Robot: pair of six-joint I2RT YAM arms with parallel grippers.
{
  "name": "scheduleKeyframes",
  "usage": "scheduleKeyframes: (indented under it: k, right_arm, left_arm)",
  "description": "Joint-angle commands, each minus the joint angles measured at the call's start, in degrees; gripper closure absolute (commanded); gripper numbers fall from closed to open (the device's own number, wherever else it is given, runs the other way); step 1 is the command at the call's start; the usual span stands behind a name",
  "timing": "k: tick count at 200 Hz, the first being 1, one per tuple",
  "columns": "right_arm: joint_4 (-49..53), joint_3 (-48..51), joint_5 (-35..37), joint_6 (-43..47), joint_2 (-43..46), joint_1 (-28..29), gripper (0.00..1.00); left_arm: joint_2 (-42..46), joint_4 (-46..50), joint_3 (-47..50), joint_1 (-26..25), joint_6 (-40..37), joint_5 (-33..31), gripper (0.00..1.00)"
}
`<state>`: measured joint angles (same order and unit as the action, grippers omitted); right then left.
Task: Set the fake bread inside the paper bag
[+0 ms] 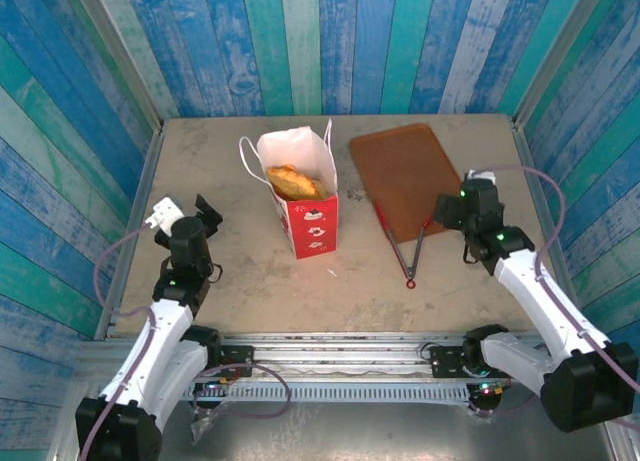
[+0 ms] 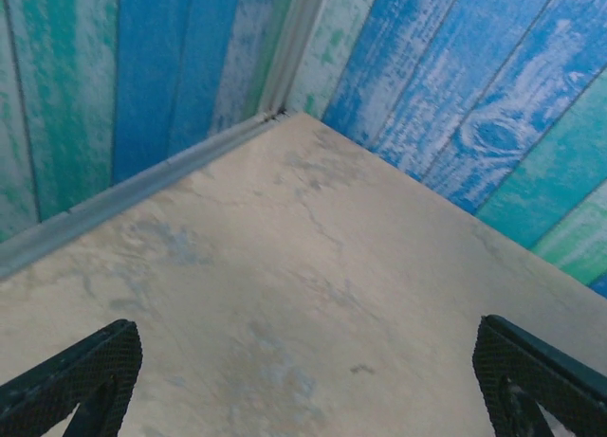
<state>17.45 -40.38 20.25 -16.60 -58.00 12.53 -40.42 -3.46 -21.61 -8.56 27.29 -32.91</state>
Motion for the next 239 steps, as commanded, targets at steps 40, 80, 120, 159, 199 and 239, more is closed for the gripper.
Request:
scheduleKeyframes:
  k: [40, 80, 120, 159, 199, 239]
  right_arm:
    - [-30.96, 16.92, 8.5, 0.14, -5.11, -7.22, 0.0]
    - [-45.94, 19.33, 5.14, 4.99, -12.17, -8.12, 0.0]
    - [-68.78, 25.07, 3.79, 9.56, -18.89, -9.0, 0.0]
    - [-80.26, 31.41, 0.73, 9.47, -18.75, -10.47, 0.0]
    - [-79.05, 31.07, -1.28, 10.01, -18.15, -10.9, 0.0]
    - [-75.71, 27.69, -0.52, 13.6, -19.76, -8.07, 0.0]
  left_arm:
    - [-6.04, -18.5, 7.8, 0.39, -10.98, -3.04, 0.06]
    - [-14.6, -24.34, 8.91, 0.65, -14.53, -1.82, 0.06]
    - [-20.52, -33.54, 10.79, 2.47, -16.65, 3.5, 0.06]
    - [-23.61, -37.35, 10.07, 3.36, -19.71, 9.25, 0.06]
    - [-29.98, -42.84, 7.74, 4.16, -22.93, 14.28, 0.06]
    - [-36.49, -52.86, 7.96, 4.19, -25.6, 18.93, 0.06]
